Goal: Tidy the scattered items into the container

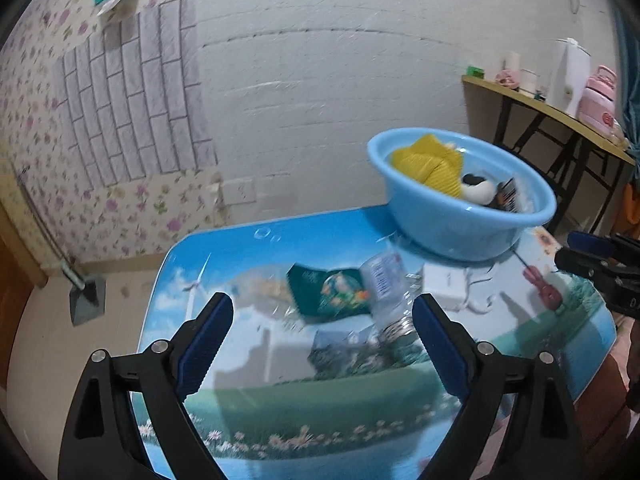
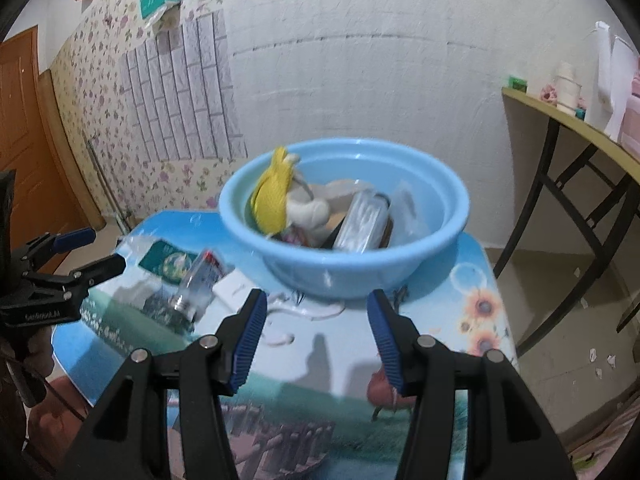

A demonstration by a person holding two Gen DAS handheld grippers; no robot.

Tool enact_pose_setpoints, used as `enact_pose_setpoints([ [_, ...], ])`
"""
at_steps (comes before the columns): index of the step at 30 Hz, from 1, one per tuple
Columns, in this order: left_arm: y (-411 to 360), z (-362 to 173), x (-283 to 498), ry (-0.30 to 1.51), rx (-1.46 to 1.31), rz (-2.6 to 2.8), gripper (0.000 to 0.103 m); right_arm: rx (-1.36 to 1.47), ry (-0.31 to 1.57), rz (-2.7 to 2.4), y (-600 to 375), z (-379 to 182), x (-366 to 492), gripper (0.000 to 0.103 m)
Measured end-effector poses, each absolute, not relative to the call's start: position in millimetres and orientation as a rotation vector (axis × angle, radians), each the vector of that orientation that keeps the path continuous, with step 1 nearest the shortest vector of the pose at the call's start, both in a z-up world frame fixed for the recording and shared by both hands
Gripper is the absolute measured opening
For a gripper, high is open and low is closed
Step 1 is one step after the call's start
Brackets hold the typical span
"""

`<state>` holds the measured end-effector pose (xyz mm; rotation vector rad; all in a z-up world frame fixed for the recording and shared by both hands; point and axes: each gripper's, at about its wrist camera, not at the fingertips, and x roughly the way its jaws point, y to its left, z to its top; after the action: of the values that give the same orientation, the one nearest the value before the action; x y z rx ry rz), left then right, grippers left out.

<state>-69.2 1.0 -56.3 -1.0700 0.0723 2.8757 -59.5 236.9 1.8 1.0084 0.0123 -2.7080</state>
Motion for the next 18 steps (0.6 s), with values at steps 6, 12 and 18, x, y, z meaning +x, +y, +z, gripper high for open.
enact_pose_setpoints([
  [6,-13,-68,-70,0.069,-1.116,2.897,0.092,1.082,0.034,-2.661,223,-15,-62,0.052],
  [12,-26,-77,-76,-0.012,-1.149,2.901,0.092,1.126,0.064,-2.633,213,-26,-64,0.052],
  [18,-14,-85,-89,0.020,-1.136,2.842,0.092,1.189,0.081,-2.603,202,-43,-75,0.052],
])
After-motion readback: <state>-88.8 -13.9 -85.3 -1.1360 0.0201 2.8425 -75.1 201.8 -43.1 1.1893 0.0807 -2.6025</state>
